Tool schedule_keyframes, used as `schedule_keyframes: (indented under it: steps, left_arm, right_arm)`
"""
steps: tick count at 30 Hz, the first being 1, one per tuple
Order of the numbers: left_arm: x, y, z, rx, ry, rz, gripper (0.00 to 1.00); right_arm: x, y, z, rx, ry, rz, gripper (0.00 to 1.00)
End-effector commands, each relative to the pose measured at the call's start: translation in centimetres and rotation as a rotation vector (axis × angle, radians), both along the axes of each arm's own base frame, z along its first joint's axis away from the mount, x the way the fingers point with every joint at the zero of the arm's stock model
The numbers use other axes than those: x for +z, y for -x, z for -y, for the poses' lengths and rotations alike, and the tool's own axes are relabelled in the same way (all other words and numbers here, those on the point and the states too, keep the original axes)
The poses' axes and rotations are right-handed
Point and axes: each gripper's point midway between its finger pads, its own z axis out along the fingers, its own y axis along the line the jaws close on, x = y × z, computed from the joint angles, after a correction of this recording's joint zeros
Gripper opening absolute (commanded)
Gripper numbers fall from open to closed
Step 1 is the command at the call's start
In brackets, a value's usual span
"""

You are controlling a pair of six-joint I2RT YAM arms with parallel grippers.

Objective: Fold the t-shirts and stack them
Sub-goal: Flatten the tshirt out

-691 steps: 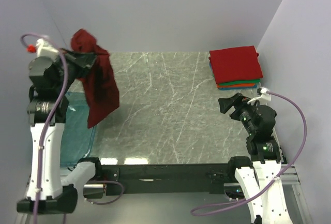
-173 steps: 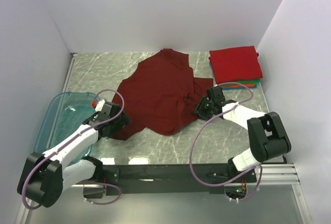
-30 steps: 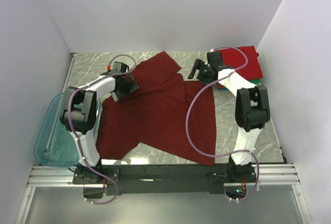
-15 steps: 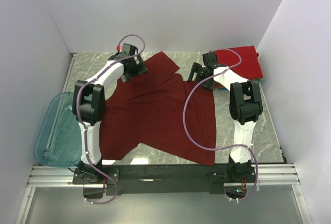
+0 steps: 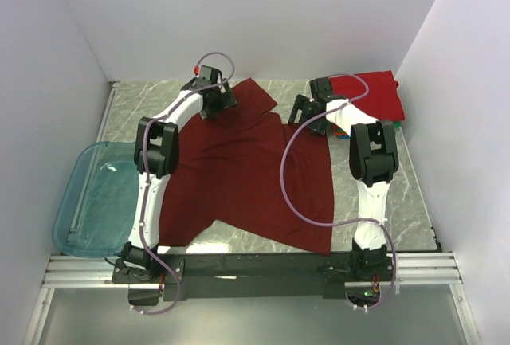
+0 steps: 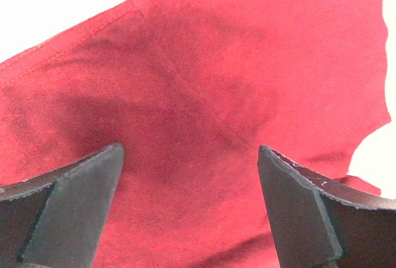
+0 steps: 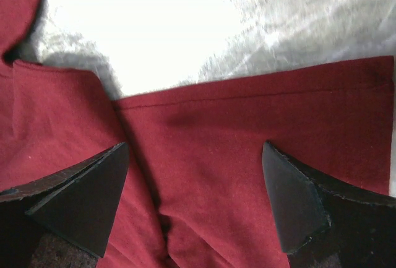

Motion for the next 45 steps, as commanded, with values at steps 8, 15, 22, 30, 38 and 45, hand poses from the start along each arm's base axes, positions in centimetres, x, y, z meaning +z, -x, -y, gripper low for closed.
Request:
schedule_keyframes:
  steps: [8,15,22,30,38,45]
  left_arm:
    - [-4.7,1.5,-11.0,0.261,-0.078,-0.163,0.99]
    - [-5.2,2.7,-15.0,0.345,-0.067,-0.208,0.99]
    - [-3.8,3.8,-16.6,0.389,-0.103,-0.198,0.99]
    - [-0.3,1.1,-13.7,0.265,0.028,-0.087,0.99]
    - [5.4,1.3,-11.5,0.156,0.004,0.030,0.99]
    - [7.5,3.8,-8.8,0.094,-0.080,0.071,1.00]
  right_arm:
    - [-1.8,-0.5,0.6,-0.016,0.023,-0.092,0.94]
    - [-1.9,-1.1,0.7,-0.074,-0.020,-0.113,0.95]
    - [-0.9,-3.2,1.3,-0.150,-0.008,-0.099,0.95]
    - [-0.1,-5.8,0.4,-0.088,-0.041,-0.055,0.95]
    - [5.5,-6.2,1.0,-0.032,0.003,0.071,0.95]
    - [7.5,-1.5,1.7,-0.048,0.080,0.075,0.95]
